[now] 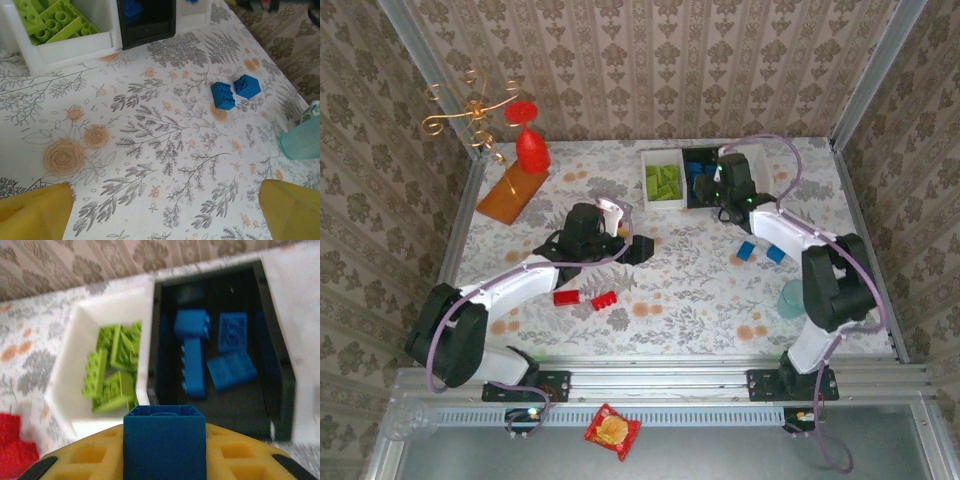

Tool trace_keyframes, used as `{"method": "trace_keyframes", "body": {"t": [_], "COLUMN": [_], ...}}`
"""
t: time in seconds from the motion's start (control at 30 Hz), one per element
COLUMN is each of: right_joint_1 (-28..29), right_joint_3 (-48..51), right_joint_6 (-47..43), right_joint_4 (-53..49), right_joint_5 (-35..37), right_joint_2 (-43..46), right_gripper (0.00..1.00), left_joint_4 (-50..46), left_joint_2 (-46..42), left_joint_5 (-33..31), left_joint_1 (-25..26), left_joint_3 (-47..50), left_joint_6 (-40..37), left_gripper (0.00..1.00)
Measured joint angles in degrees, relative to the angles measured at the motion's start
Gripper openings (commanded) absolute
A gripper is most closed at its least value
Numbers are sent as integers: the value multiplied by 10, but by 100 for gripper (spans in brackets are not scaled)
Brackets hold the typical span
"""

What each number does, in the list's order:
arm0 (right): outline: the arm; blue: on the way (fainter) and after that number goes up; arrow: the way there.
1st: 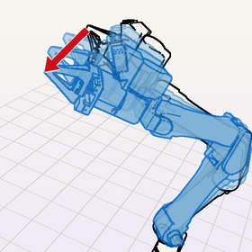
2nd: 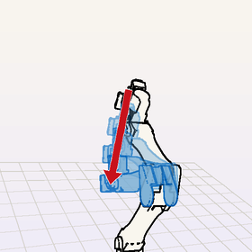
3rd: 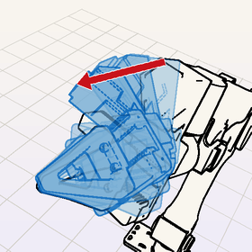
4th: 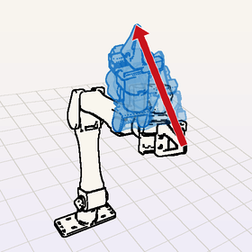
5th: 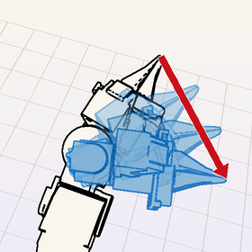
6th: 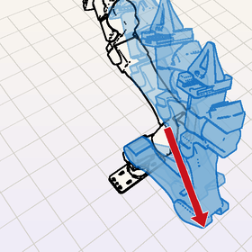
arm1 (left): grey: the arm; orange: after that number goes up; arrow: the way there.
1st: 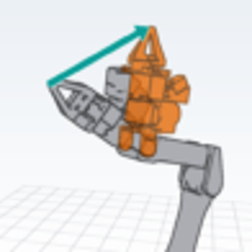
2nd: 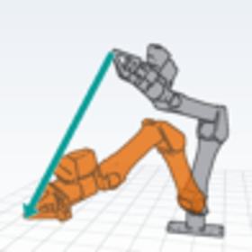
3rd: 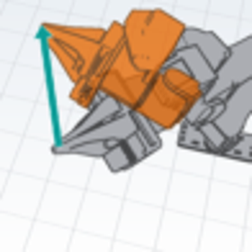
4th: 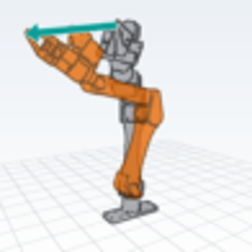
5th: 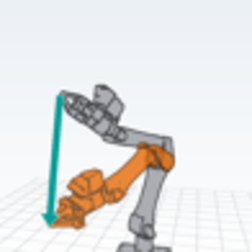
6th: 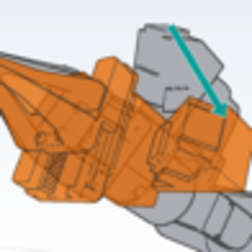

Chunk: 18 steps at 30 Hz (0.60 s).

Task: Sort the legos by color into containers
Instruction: Place the lego in the container.

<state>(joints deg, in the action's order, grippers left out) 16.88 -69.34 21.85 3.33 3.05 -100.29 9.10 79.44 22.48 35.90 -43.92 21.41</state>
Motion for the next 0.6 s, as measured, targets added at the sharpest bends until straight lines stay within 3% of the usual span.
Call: {"method": "trace_keyframes", "body": {"t": [0.2,0.37,0.5,0.6], "right_joint_1": [-12,-24,-28,-23], "right_joint_3": [-125,-215,-223,-134], "right_joint_6": [4,-7,-18,-20], "right_joint_4": [2,-27,-52,-50], "right_joint_5": [25,43,53,61], "right_joint_2": [-127,-212,-210,-137], "right_gripper": [36,51,64,68], "left_joint_4": [-6,-8,-10,-10], "left_joint_2": [-17,-40,-42,-42], "left_joint_5": [-7,-9,-9,-6], "left_joint_1": [0,0,0,0], "left_joint_3": [6,8,8,8], "left_joint_6": [0,0,0,0], "left_gripper": [97,97,97,97]}}
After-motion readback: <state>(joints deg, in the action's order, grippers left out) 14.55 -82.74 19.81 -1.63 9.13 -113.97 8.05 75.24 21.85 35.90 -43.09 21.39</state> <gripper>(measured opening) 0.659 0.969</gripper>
